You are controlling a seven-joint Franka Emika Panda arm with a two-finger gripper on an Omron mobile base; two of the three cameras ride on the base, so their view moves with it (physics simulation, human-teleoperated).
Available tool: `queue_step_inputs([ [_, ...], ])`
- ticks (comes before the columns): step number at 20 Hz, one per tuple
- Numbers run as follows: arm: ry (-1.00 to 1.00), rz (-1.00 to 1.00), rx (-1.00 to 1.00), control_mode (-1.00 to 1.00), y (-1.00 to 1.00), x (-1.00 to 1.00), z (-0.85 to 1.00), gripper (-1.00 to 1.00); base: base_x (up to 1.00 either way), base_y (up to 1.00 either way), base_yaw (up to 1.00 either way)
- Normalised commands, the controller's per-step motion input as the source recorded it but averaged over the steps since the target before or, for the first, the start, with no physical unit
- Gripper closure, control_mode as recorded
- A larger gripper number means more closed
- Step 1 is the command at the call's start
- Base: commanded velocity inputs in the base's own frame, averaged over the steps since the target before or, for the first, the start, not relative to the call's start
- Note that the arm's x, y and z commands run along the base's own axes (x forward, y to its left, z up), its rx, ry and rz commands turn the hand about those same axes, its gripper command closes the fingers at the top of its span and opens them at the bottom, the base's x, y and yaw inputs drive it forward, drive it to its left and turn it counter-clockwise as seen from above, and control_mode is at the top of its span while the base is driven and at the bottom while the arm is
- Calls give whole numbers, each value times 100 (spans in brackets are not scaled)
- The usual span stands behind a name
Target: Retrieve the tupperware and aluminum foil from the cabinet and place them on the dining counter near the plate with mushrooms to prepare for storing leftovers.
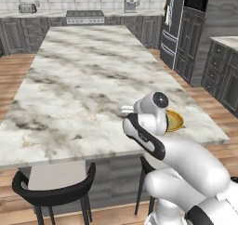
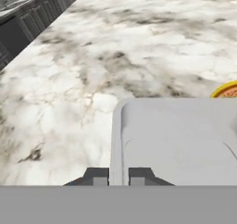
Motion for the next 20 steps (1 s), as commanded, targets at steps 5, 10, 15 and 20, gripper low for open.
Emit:
queue_step_inputs([
  [5, 0, -1, 1, -100, 15, 45, -57, 100, 0, 0, 0],
  [10, -1, 0, 4, -100, 1, 62, -48, 100, 0, 0, 0],
  [15, -5, 0, 6, -100, 0, 77, -43, 100, 0, 0, 0],
  [20, -5, 0, 2, -100, -13, 55, -62, 100, 0, 0, 0],
])
